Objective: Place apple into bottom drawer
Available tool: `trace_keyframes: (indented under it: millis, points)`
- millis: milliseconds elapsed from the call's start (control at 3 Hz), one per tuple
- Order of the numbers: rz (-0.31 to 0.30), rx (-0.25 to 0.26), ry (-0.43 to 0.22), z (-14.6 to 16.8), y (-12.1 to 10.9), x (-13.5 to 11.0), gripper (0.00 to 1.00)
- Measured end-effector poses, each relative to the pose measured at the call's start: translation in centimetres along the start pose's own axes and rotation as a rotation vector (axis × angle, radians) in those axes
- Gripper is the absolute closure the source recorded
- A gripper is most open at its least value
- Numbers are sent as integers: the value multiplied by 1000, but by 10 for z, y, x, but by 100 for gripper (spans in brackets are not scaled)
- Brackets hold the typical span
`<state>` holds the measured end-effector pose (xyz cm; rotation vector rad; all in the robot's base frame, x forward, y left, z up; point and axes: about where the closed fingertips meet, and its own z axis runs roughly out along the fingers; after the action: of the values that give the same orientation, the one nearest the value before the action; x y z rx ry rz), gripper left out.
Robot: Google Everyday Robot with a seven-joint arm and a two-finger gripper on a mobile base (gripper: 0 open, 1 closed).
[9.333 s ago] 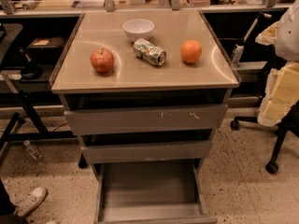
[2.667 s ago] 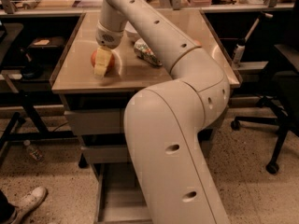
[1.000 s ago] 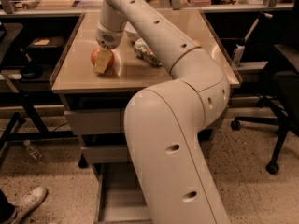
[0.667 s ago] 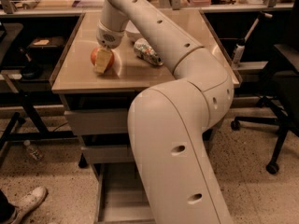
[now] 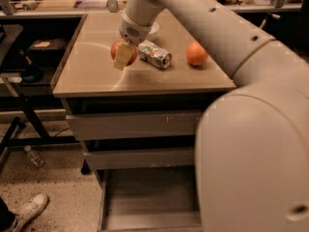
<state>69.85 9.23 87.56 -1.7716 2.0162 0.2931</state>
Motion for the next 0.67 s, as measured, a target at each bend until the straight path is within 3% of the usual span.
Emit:
trace_keyframes:
  millis: [333,667]
  points:
    - [68,48,1,-30,29,30,100]
    - [134,63,53,-45,67,65,100]
